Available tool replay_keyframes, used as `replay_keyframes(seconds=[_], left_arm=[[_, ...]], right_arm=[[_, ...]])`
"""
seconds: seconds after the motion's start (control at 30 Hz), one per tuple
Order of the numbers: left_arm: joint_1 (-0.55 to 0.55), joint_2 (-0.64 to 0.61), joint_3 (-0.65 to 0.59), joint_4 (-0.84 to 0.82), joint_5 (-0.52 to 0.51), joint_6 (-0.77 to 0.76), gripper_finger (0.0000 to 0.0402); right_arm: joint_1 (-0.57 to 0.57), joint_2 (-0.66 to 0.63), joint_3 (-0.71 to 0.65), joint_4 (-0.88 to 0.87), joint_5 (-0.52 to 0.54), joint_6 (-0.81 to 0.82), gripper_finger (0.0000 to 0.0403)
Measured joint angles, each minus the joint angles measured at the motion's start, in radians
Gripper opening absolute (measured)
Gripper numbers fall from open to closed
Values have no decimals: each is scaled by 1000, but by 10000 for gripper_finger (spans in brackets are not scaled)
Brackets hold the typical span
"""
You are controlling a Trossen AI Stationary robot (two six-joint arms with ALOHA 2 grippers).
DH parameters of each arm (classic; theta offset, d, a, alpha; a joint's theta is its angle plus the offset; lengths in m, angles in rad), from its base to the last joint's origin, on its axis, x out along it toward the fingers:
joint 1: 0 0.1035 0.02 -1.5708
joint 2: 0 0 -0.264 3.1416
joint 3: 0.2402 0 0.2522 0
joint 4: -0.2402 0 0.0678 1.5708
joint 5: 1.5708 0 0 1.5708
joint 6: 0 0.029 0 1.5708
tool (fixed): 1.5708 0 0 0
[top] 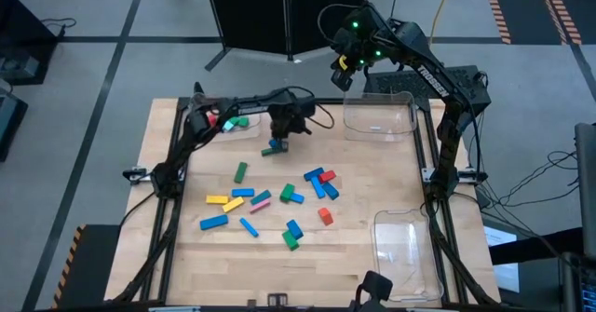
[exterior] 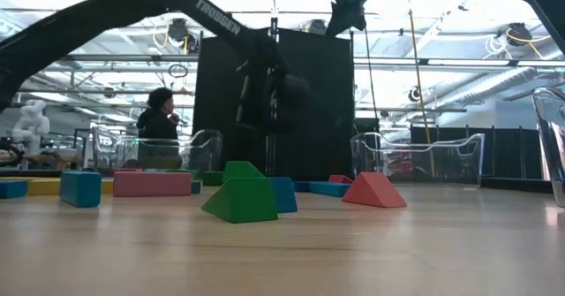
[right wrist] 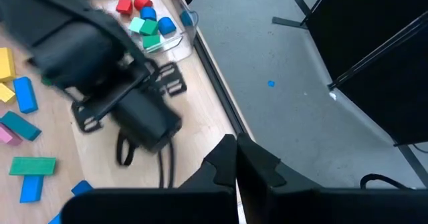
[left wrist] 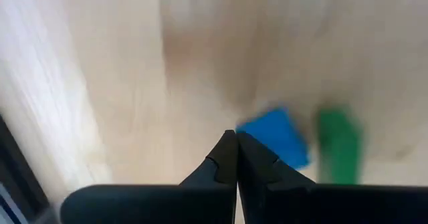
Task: Sort blocks by size
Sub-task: Put the blue half-circle block into the top left transparent bin
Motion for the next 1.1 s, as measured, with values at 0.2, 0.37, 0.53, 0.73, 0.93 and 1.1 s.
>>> replay_keyframes(seconds=[0.2, 0.37, 0.53, 0.73, 0.93, 1.1], left_arm=[[-66, -4, 0, 48, 30, -5, 0], [-84, -16, -1, 36, -123, -94, 0], [-49, -43, 0, 4, -171, -162, 0], [-6, -41, -14, -24, -172, -213, 0], [-12, -39, -53, -26, -92, -209, 0], [-46, -40, -76, -19, -42, -210, 0]], right_arm=[[0, 0, 0, -28, 0, 9, 0], [0, 0, 0, -41, 3, 9, 0], [0, 0, 0, -40, 2, 9, 0], [5, 0, 0, -49, 2, 12, 0], [9, 0, 0, -56, 3, 9, 0], [13, 0, 0, -60, 4, 10, 0]])
